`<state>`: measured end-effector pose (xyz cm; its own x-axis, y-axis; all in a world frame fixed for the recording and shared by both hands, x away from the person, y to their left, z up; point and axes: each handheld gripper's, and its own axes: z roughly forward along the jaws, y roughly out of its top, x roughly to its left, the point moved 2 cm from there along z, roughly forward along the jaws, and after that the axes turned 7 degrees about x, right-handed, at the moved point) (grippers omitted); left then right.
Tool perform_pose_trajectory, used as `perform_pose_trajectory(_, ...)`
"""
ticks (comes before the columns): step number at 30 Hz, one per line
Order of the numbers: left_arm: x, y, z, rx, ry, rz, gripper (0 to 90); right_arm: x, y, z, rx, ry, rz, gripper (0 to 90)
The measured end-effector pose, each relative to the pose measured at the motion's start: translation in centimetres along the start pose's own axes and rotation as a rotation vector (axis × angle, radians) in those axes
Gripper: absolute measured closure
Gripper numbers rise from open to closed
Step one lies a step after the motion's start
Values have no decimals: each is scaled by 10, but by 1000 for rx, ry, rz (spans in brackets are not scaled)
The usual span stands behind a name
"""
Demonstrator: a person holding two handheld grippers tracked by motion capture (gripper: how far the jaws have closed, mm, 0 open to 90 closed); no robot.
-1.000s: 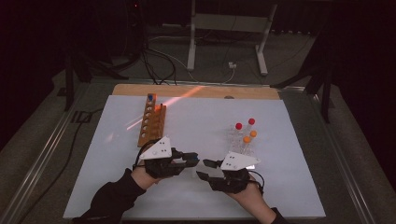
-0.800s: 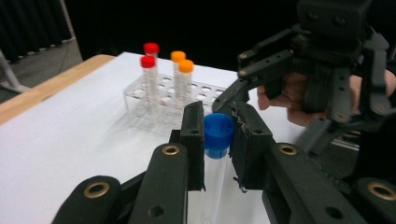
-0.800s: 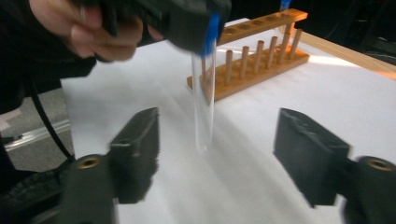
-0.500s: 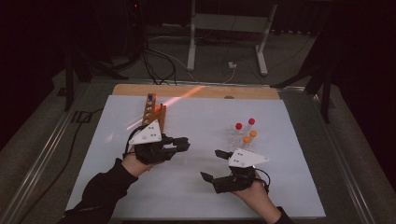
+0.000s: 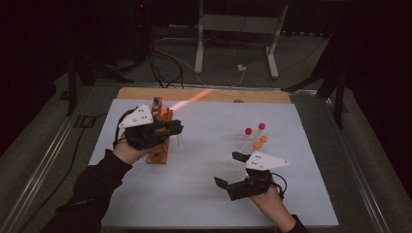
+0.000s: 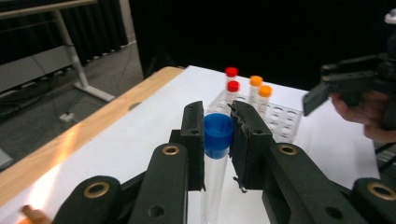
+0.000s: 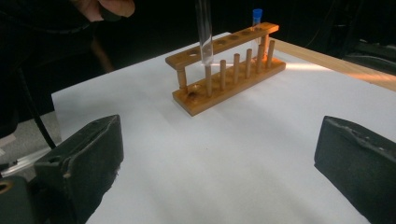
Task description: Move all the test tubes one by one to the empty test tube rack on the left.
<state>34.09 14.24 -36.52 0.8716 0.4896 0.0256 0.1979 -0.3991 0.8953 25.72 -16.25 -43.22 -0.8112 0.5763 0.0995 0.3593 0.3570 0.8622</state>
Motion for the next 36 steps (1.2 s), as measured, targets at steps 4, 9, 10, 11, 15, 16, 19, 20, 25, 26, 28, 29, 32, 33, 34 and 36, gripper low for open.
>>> perform_pose_trajectory(4,12,3,-6,-19,42,-13,773,-2,-1,1,20,2,4,13)
perform_pose_trajectory(9,31,6,-13,-42,94,-38,773,-1,-1,1,23,6,4,13)
perform_pose_trajectory(10,35,6,-14,-45,104,-44,773,-1,-1,1,16,11,3,12)
perform_pose_trajectory(11,39,6,-15,-46,116,-48,773,-1,-1,1,16,11,3,12)
perform_pose_trajectory(15,56,2,-16,-33,173,-58,773,-1,0,0,16,16,3,13)
perform_pose_trajectory(16,60,0,-15,-31,183,-67,773,-1,0,-1,14,16,4,13)
perform_pose_trajectory(19,74,-3,-15,-21,212,-88,773,-1,0,-1,14,20,5,13)
perform_pose_trajectory(20,78,-4,-15,-22,221,-97,773,-1,0,-1,13,20,3,12)
perform_pose_trajectory(25,96,-10,-10,-8,261,-131,773,-1,0,-1,12,22,5,13)
perform_pose_trajectory(26,99,-11,-9,-6,270,-135,773,-2,0,-1,11,22,4,13)
perform_pose_trajectory(28,105,-14,-6,-9,285,-146,773,-1,0,-2,11,24,4,13)
perform_pose_trajectory(29,107,-15,-5,-11,284,-154,773,-1,0,-2,12,26,2,13)
perform_pose_trajectory(32,115,-18,2,-6,298,-167,773,-1,-1,-1,13,25,0,13)
perform_pose_trajectory(33,117,-19,4,-3,309,-169,773,-1,-1,-1,13,29,1,13)
perform_pose_trajectory(34,120,-20,5,4,320,-170,773,-1,-1,-1,13,29,0,13)
perform_pose_trajectory(36,126,-23,7,3,331,-186,773,-1,-1,-2,12,29,1,13)
